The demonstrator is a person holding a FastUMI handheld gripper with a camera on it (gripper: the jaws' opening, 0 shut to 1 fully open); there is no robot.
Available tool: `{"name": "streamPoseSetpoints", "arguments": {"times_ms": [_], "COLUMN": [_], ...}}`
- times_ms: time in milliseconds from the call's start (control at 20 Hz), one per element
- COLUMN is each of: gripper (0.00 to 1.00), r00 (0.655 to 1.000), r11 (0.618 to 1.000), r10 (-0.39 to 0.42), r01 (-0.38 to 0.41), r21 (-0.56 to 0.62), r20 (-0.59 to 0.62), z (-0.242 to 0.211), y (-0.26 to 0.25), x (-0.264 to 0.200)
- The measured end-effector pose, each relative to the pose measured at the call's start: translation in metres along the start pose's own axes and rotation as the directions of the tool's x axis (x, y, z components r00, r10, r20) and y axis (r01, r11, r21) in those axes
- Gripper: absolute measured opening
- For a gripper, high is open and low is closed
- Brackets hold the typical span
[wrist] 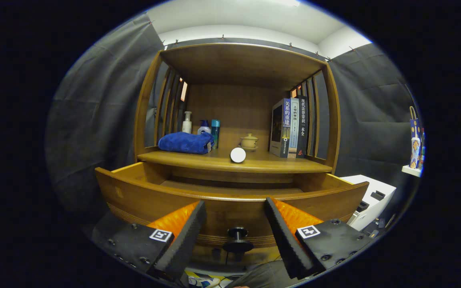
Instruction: Pull open the drawer, take out the items inside it, and place them on the countertop above the cabinet.
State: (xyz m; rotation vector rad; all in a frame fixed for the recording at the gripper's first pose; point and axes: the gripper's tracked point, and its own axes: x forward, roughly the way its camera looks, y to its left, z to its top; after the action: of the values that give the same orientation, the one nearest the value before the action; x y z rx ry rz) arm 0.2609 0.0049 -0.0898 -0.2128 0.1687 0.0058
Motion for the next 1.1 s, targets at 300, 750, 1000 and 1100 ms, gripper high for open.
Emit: {"name": "streamPoseSetpoints", "arguments": {"times_ms": [300,750,1000,1100], "gripper": [0.98,0.98,0.99,0.99], "r00": [1.000,0.999,0.999,0.999], "r11": [1.000,0.999,1.000,0.999], "r10": [0.000,0.002,-0.003,-0.002], "r01": [0.000,0.000,0.004,0.004], "r21": [0.003,0.035,0.025,0.040], "r20": [-0.025,-0.041,-0.032,-0.039], "z": [0.007,0.019,0.020,0.017], "y": [0.001,0.002,0.001,0.002], "x": [0.049,0.110,0.116,0.113]}}
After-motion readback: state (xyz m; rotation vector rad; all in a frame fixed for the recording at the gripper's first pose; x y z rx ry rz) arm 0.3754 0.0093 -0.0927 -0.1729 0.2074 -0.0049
